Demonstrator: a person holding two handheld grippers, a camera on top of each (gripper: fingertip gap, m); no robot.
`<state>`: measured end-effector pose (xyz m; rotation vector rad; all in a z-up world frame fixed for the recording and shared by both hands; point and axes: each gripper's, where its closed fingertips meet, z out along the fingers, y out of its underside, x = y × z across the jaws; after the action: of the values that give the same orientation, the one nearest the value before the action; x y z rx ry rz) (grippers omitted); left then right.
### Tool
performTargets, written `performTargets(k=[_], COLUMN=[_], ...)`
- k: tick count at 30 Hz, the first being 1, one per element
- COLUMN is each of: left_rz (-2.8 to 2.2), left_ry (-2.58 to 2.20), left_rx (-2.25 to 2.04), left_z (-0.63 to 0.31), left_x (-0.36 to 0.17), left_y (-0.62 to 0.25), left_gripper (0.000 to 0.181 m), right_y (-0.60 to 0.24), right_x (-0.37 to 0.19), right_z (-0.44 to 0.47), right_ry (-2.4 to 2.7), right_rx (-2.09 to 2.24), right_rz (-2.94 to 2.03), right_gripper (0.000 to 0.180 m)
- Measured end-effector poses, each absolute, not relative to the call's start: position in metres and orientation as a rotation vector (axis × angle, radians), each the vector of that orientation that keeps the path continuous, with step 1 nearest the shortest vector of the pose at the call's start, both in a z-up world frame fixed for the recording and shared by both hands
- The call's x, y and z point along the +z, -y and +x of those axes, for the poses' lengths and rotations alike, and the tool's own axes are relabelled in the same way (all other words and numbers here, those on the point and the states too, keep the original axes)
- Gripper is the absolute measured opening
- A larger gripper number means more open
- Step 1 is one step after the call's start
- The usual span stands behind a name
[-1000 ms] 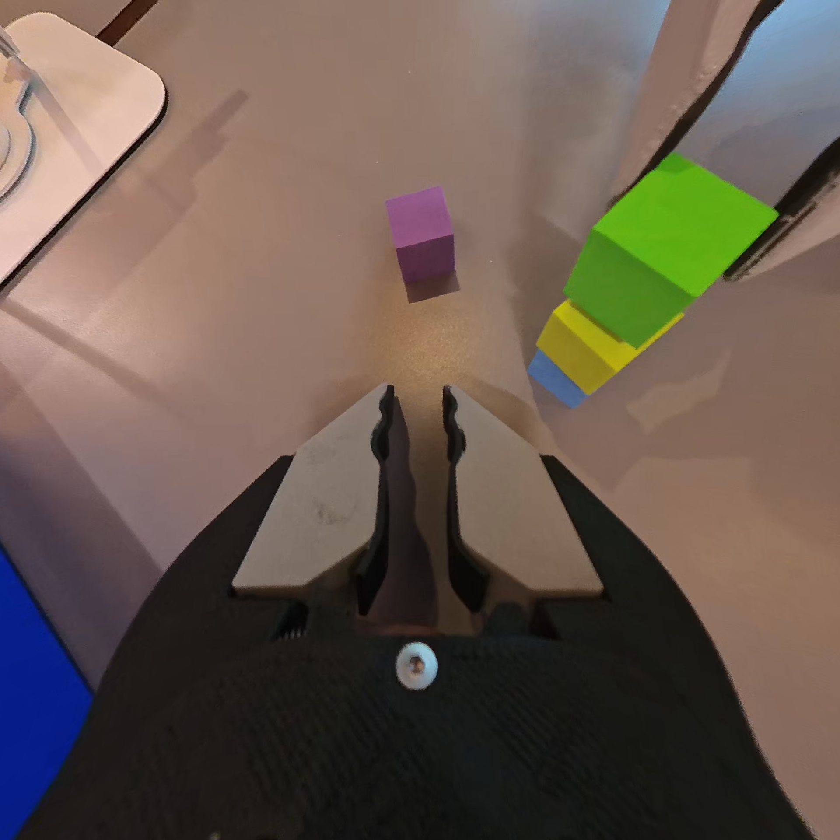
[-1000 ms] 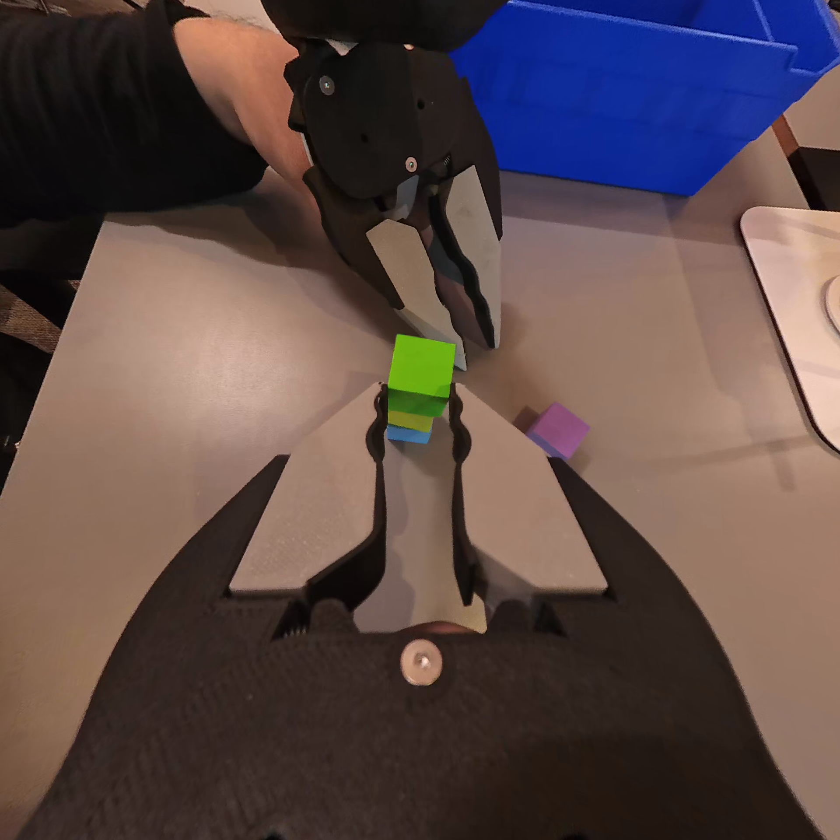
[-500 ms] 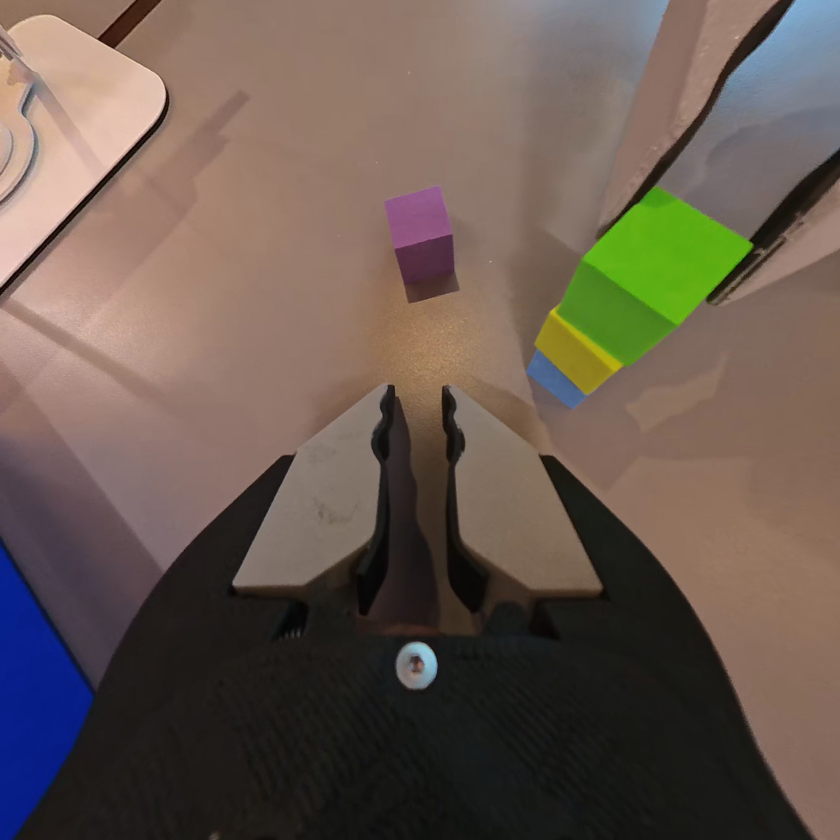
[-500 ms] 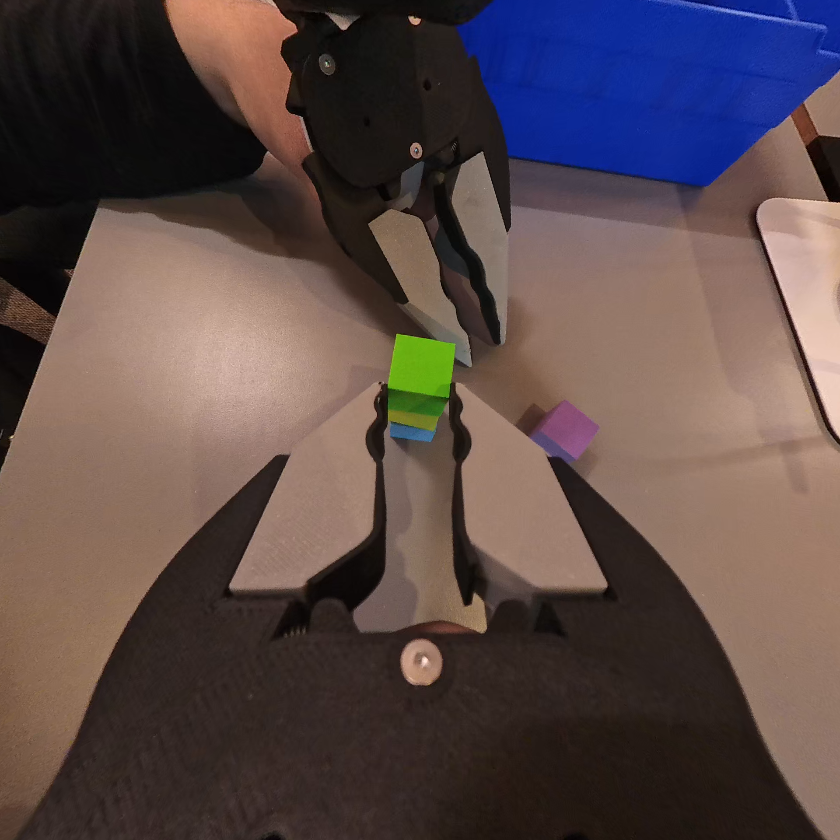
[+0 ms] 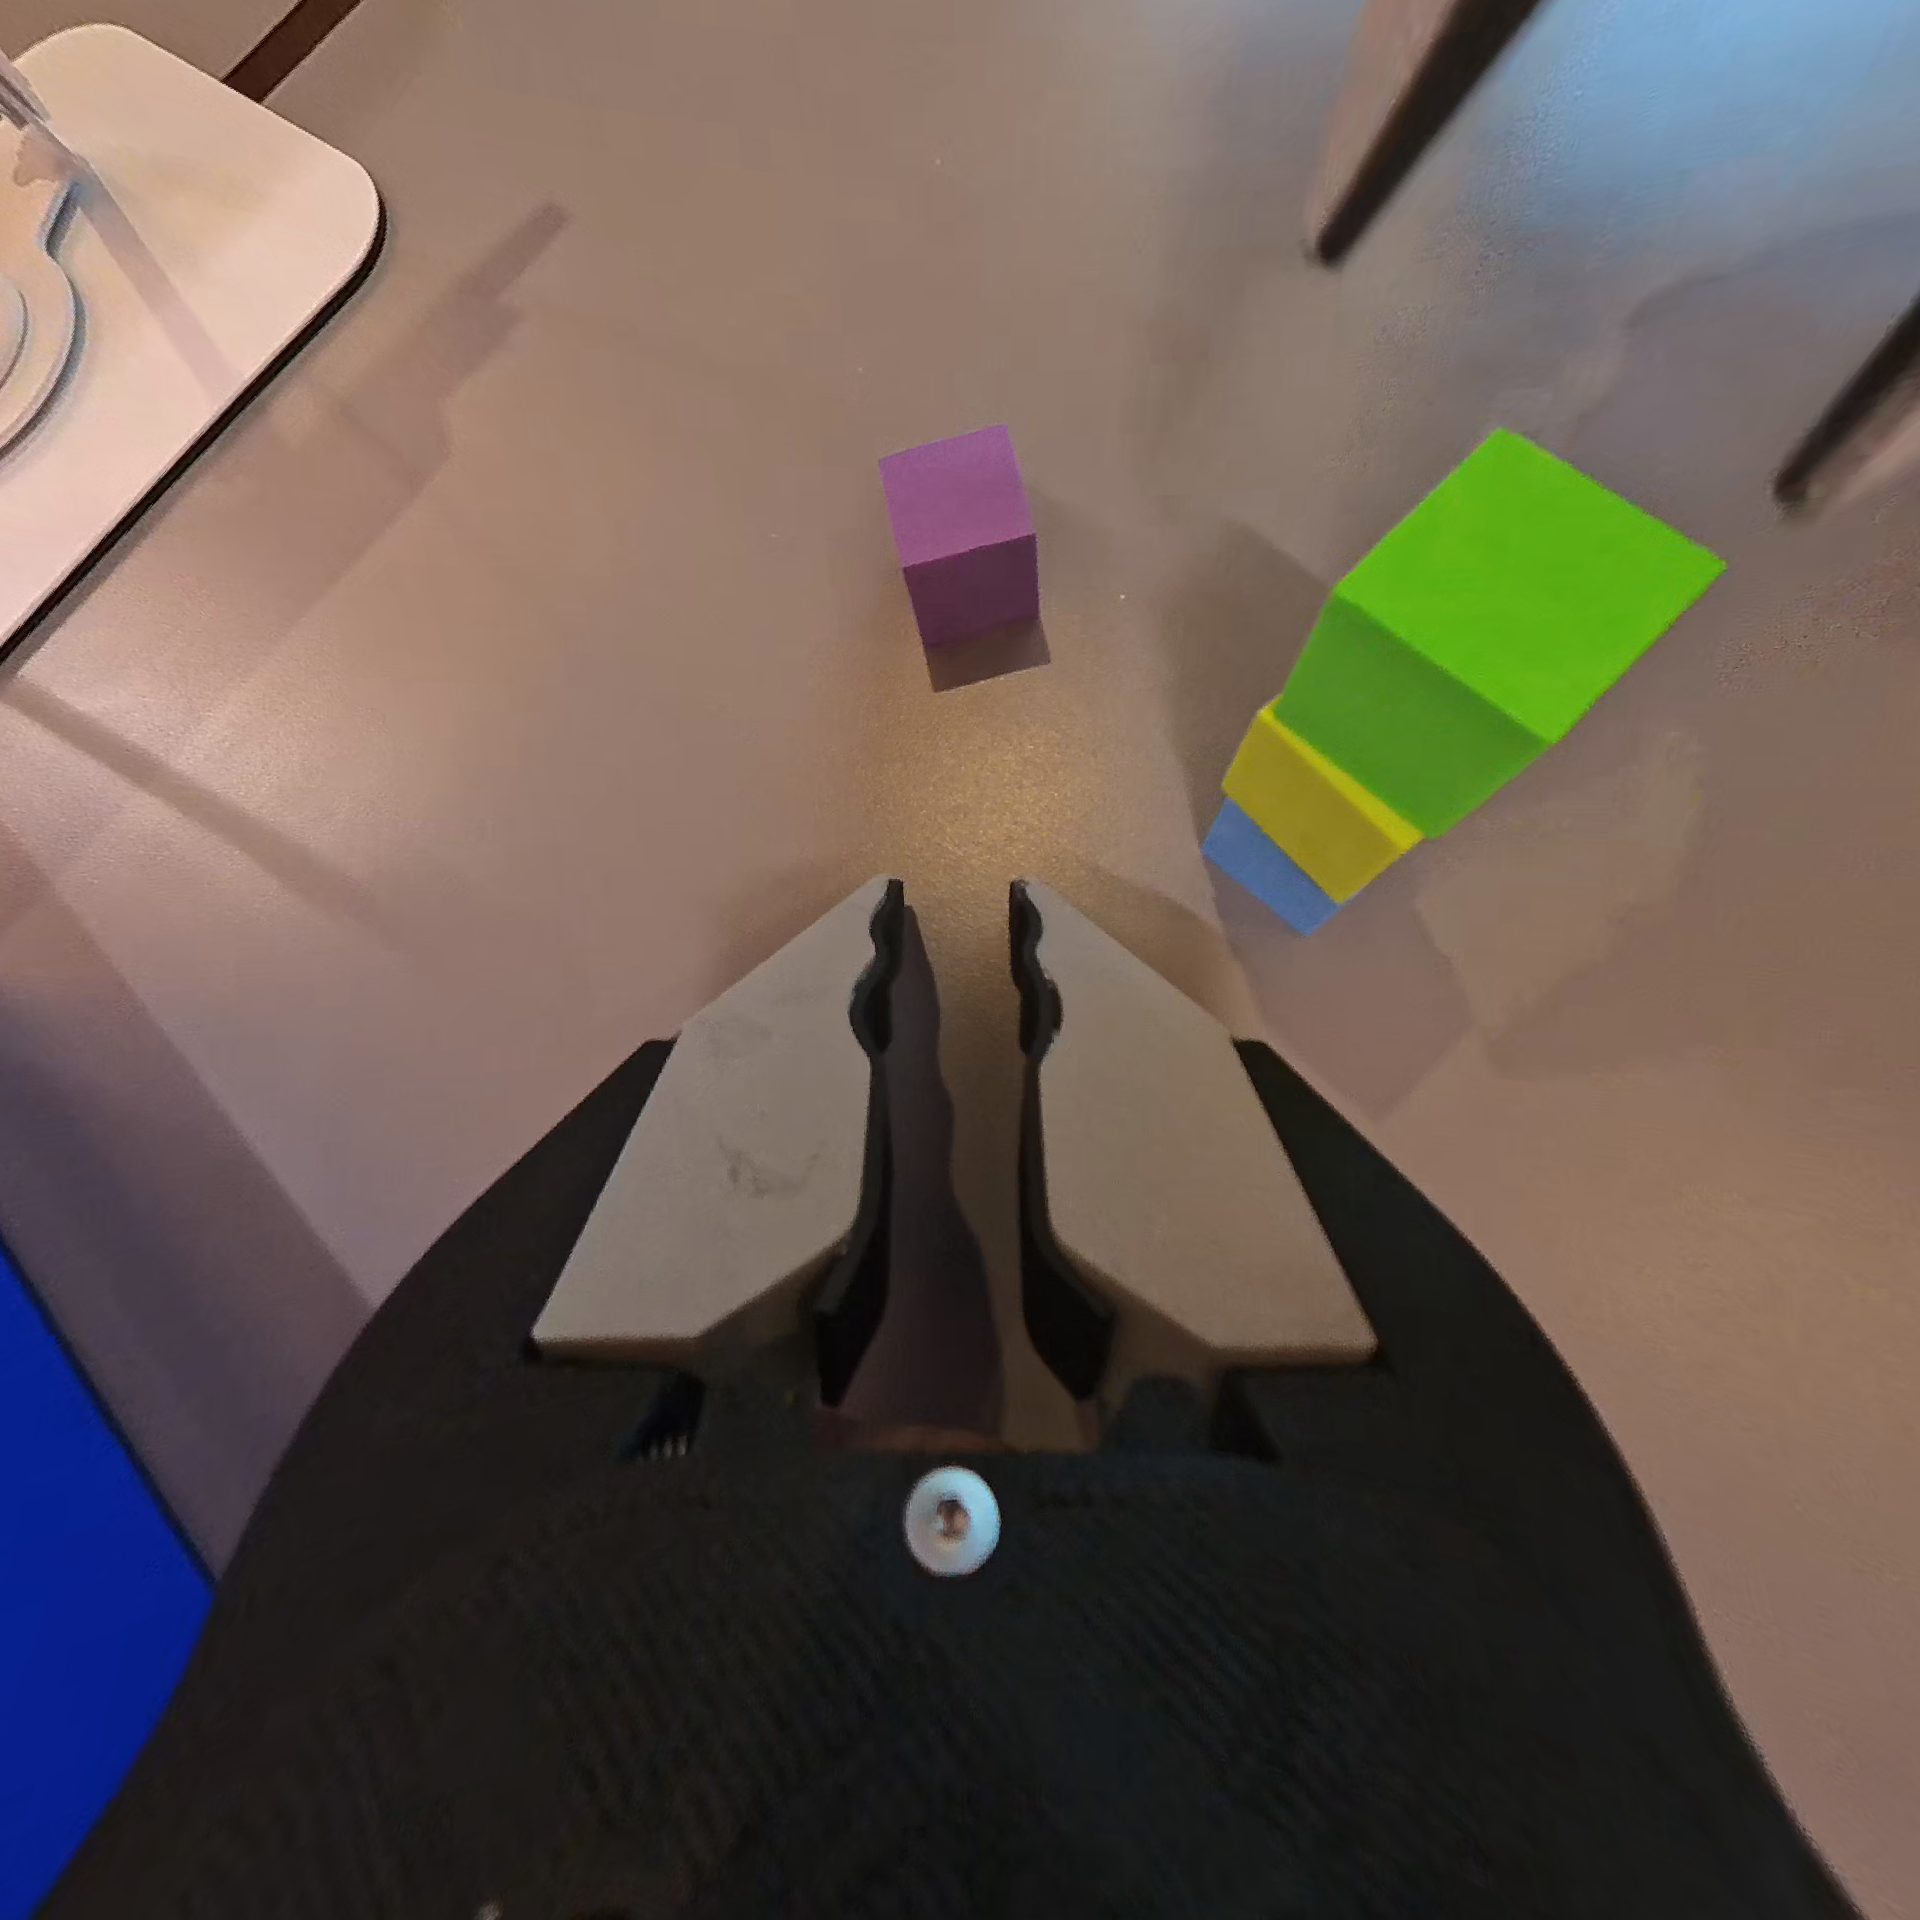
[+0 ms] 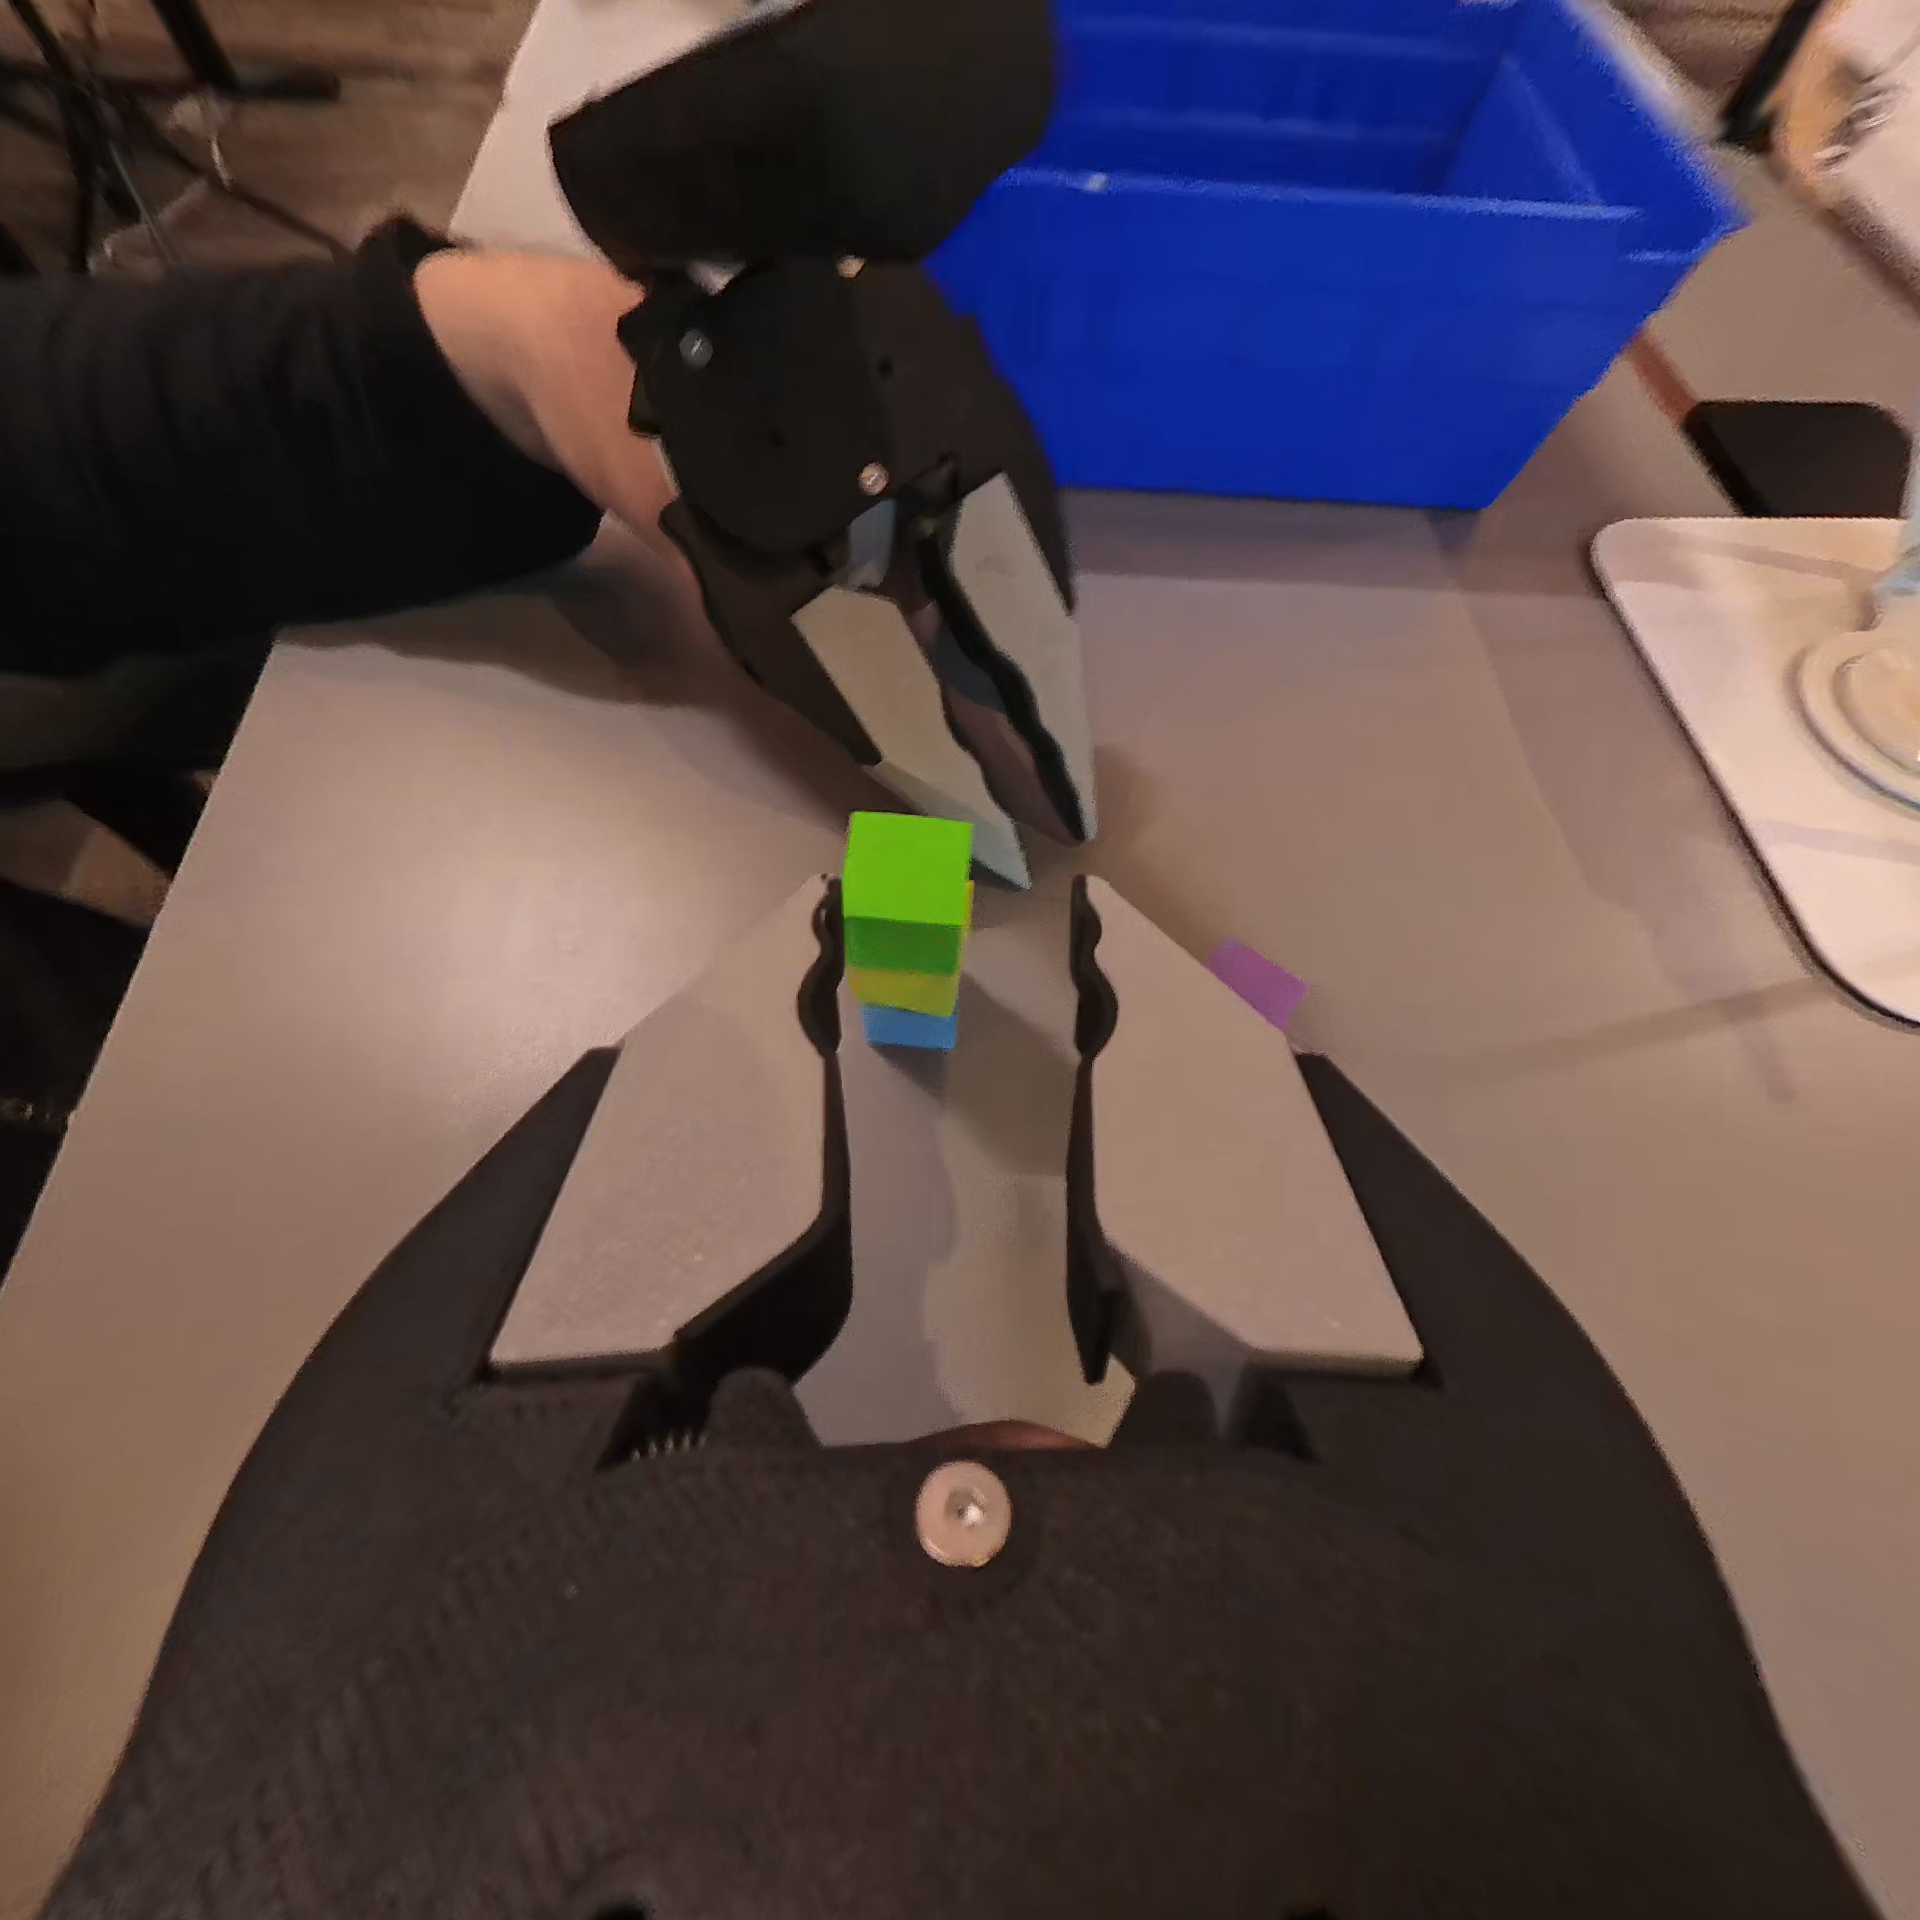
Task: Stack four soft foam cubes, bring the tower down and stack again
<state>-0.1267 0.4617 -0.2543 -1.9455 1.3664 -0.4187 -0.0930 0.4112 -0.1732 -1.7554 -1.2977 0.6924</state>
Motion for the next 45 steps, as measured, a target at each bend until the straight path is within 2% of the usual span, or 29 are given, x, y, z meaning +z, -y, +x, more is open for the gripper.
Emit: performTargets(k=[3, 7, 10, 19, 22, 27, 34, 45], left_rz=[-1.947, -1.953, -1.956, -1.957, -1.956, -1.945, -1.946, -1.94], left_ry=[-1.365, -1.357, -1.352, -1.343, -1.339, -1.346, -1.341, -1.344], left_rx=[-0.414, -0.424, -0.43, -0.437, -0.441, -0.434, -0.443, -0.435], left_z=[-0.127, -0.127, -0.127, -0.127, -0.126, -0.126, -0.126, -0.126], left_x=[-0.254, -0.254, -0.254, -0.254, -0.255, -0.254, -0.254, -0.254], left_y=[-0.462, -0.462, -0.462, -0.463, -0.463, -0.463, -0.463, -0.463], left_gripper=[0.019, 0.019, 0.019, 0.02, 0.019, 0.019, 0.019, 0.019], right_y=[-0.437, -0.467, -0.474, -0.48, -0.487, -0.49, -0.482, -0.445], right_x=[-0.162, -0.182, -0.196, -0.233, -0.238, -0.252, -0.238, -0.186], right_z=[-0.074, -0.047, -0.048, -0.066, -0.065, -0.064, -0.061, -0.057], right_ry=[1.068, 0.841, 0.828, 0.905, 0.909, 0.962, 0.98, 1.056], right_rx=[0.7, 0.634, 0.583, 0.393, 0.319, 0.266, 0.304, 0.489], right_rz=[-1.776, -1.922, -1.961, -2.053, -2.059, -2.084, -2.041, -1.891], right_gripper=[0.04, 0.045, 0.052, 0.053, 0.048, 0.025, 0.025, 0.024])
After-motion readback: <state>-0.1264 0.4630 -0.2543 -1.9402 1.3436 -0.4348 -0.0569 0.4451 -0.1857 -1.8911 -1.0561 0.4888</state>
